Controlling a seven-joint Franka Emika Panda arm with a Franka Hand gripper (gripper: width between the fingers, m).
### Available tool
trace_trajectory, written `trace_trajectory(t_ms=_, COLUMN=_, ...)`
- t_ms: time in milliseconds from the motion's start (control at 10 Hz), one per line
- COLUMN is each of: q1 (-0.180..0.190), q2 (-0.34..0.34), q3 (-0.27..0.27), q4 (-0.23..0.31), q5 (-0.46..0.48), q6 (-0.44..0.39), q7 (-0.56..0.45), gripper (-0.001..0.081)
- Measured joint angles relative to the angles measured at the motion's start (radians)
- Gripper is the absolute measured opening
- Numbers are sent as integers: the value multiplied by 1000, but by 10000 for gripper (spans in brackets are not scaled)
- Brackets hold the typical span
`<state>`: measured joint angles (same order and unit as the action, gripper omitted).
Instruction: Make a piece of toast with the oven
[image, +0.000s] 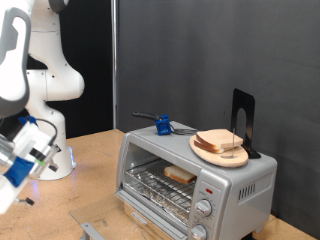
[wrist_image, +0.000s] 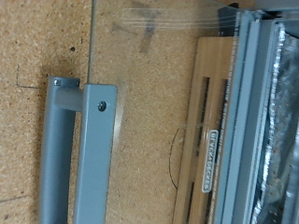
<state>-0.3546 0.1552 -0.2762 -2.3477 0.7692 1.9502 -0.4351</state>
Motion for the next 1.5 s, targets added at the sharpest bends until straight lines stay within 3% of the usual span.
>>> trace_trajectory(t_ms=700, q1=40, q2=116, q3=107, q4=-79, q5=78, q6=201, q7=-90, gripper=808)
trace_trajectory(t_ms=1300, q1=67, q2=133, q3=208, q4=-98, q5=157, q6=196, q7=-98, gripper=808)
trace_trajectory(t_ms=1500, q1=62, q2=113, q3=211, q4=-100, q5=158, q6=159, q7=-94, gripper=808)
